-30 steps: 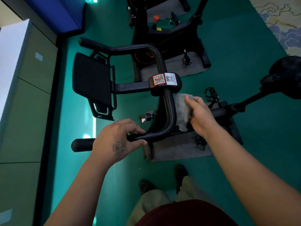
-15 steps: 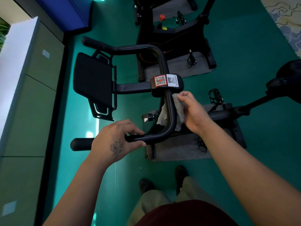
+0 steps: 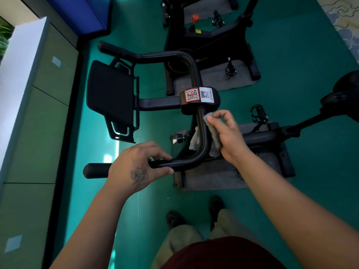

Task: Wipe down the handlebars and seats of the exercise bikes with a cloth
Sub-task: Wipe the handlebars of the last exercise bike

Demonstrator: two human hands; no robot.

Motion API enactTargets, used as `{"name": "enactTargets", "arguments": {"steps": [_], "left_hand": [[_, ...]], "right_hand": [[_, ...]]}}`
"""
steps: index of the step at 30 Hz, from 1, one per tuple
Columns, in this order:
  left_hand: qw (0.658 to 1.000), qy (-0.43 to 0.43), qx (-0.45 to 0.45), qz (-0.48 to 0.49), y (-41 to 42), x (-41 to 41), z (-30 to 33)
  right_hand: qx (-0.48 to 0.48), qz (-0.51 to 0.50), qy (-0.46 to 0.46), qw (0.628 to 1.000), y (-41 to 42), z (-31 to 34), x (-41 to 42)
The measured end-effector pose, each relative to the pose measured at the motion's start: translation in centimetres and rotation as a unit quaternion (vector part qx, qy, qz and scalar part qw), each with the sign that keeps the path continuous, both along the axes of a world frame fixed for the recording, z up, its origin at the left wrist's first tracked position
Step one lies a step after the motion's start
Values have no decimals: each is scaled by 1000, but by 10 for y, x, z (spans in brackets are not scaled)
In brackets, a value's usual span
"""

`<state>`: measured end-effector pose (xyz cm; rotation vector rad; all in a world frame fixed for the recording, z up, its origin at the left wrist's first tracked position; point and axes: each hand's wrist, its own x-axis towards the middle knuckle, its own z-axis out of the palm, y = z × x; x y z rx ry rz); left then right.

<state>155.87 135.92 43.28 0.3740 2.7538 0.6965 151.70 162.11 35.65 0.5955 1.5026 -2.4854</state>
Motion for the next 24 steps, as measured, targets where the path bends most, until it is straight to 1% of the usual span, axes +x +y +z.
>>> {"name": "enactTargets", "arguments": {"steps": [6,13,16,21,24], "left_hand": [[1000,1,-8,3,1,1,1],[1000,10,-3,-3,0,1,1],[1000,15,-5,-8,0,1,1],[1000,25,-6,-15,-1,2,0],[999,25,-9,-18,-1,2,-1]], "right_hand": [[-34,-21,-4,999,-7,4,-7],[-101,-21,-7,995,-12,-3,29],[-96,-32,-19,995,-12,-1,28],[-69,-49,-26,996,-13,4,5],[-67,-51,-19,996,-14,4,2]]}}
